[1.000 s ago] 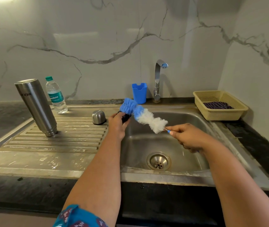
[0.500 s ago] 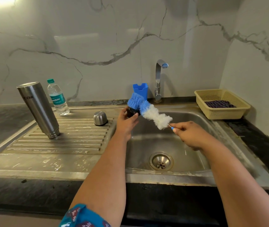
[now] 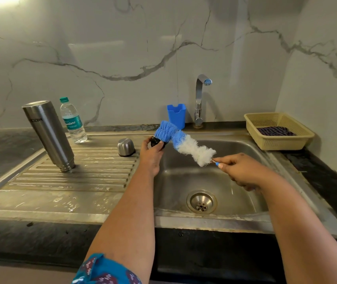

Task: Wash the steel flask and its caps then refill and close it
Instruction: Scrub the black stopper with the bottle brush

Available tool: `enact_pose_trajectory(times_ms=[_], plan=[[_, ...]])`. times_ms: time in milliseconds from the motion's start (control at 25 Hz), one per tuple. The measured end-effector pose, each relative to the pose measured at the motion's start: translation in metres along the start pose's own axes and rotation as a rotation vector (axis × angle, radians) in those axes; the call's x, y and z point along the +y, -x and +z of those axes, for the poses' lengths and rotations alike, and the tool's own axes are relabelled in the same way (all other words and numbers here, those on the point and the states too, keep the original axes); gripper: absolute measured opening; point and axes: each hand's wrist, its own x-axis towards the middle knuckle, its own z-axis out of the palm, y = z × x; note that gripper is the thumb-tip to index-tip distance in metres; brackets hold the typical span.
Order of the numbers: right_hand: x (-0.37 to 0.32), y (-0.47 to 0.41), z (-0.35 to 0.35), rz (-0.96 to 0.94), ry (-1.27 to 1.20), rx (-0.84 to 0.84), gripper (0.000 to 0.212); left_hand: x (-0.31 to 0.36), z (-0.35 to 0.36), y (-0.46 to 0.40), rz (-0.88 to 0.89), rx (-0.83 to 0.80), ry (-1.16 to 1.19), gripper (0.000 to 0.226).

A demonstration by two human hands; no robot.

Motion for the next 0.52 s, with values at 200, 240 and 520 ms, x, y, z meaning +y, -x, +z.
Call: enact_pose_trajectory(times_ms=[200, 240, 520], plan=[[-0.0009, -0.0043, 0.0017, -0.103, 0.044, 0.110, 0.034, 0.0008, 0.0036, 0.0041, 0.115, -0.060, -0.094, 0.041], [-0.0003, -0.0052, 0.0006, -0.115, 0.069, 0.130, 0.034, 0.0014, 0.0022, 0.0043, 0.134, -0.101, -0.130, 0.043], [0.0051, -0.0113, 0.0028, -0.132, 0.085, 0.149, 0.034, -0.0011, 0.0021, 0.0048, 0.199, -0.077, -0.251, 0.051]])
